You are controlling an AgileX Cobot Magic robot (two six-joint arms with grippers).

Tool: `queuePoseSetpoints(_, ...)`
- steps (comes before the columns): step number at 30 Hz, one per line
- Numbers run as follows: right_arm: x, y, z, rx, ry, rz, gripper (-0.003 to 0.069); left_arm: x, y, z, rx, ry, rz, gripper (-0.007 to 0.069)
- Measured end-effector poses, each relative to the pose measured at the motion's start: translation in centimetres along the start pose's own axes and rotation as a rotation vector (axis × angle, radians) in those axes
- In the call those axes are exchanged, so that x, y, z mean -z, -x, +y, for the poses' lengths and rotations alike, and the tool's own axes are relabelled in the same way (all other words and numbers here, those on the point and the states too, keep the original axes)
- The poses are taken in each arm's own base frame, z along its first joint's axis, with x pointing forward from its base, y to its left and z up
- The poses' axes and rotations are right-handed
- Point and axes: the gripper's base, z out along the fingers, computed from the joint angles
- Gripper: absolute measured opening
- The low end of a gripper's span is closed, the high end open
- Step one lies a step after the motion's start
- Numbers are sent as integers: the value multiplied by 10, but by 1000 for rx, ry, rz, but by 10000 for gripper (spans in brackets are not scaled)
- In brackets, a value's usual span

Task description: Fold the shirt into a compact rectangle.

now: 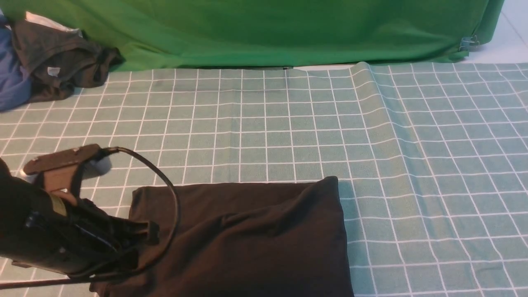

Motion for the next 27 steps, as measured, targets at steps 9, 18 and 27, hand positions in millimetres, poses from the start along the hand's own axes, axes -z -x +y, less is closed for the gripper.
queuePoseSetpoints(9,-56,8,-23,-80,-371,773,21,8,9,42,126,18,25,11)
queuePoseSetpoints(18,-110,9,-15,-10,-311,1097,19,13,8,64,196,48,50,11)
queuePoseSetpoints(27,-136,-31,-55,-138,-290,1307,10,13,12,64,139,42,10,15)
